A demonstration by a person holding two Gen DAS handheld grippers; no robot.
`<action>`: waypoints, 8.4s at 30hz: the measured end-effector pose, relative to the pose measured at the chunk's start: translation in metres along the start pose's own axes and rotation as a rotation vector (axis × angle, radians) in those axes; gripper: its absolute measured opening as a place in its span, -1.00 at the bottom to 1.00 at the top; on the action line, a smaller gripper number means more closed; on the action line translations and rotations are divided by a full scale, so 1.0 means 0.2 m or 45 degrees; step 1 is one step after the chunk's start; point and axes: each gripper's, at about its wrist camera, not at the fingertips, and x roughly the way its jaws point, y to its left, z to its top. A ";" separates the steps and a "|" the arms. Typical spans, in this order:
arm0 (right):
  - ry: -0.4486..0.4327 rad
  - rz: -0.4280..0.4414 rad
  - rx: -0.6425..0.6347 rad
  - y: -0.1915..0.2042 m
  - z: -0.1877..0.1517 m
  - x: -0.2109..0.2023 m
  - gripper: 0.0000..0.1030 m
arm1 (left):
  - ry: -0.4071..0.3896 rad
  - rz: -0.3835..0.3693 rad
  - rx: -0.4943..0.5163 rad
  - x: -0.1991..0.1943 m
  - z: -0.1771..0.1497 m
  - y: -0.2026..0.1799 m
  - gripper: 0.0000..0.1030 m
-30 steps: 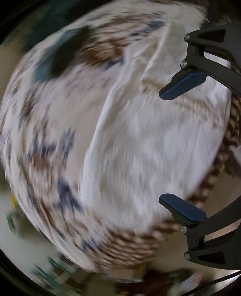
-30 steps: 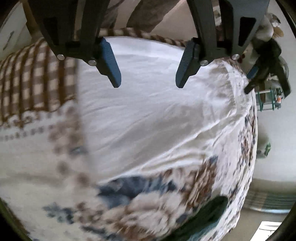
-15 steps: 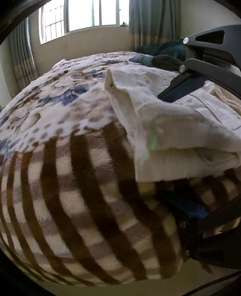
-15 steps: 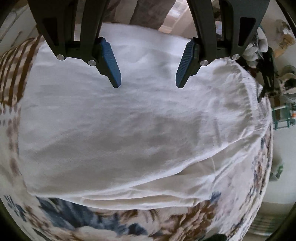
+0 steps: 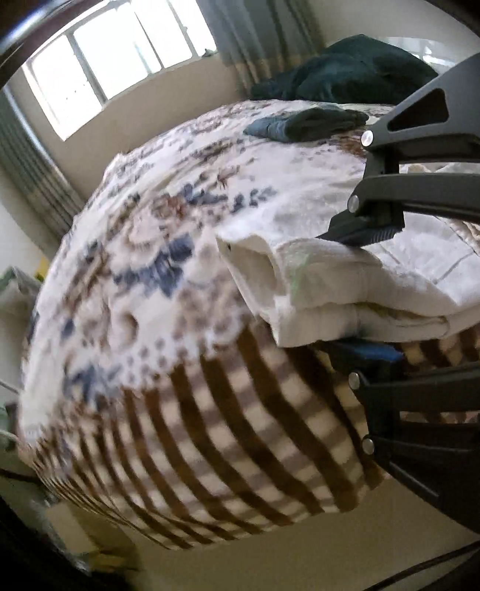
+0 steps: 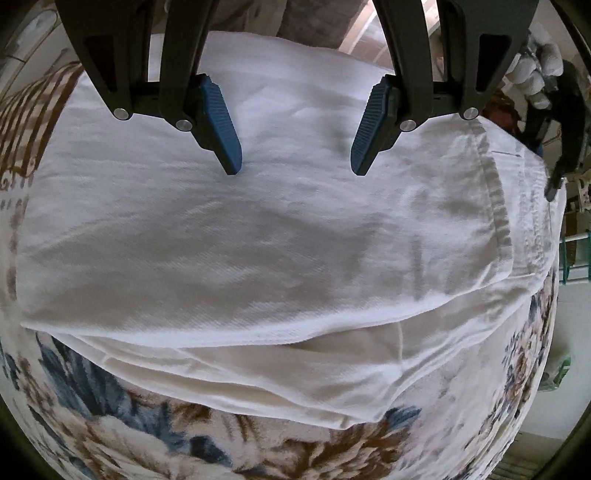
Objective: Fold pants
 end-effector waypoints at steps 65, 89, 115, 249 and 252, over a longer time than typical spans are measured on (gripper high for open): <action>-0.247 0.413 0.188 -1.11 -0.19 -0.66 0.47 | -0.124 0.741 1.559 -0.07 -1.13 -1.33 0.92; -0.344 0.165 0.140 -0.95 -0.22 -0.84 -0.66 | 0.276 0.726 1.282 0.23 -0.80 -1.10 0.92; -0.320 0.789 0.697 -1.48 -0.44 -0.46 -0.64 | 0.622 0.394 1.058 0.70 -0.73 -1.24 0.92; 0.047 0.233 0.338 -1.21 -0.35 -0.25 0.37 | 0.904 0.055 1.061 0.36 -1.03 -0.65 0.45; 0.155 0.248 0.436 -1.27 -0.42 -0.09 0.55 | 0.904 0.092 1.134 0.40 -1.07 -0.64 0.51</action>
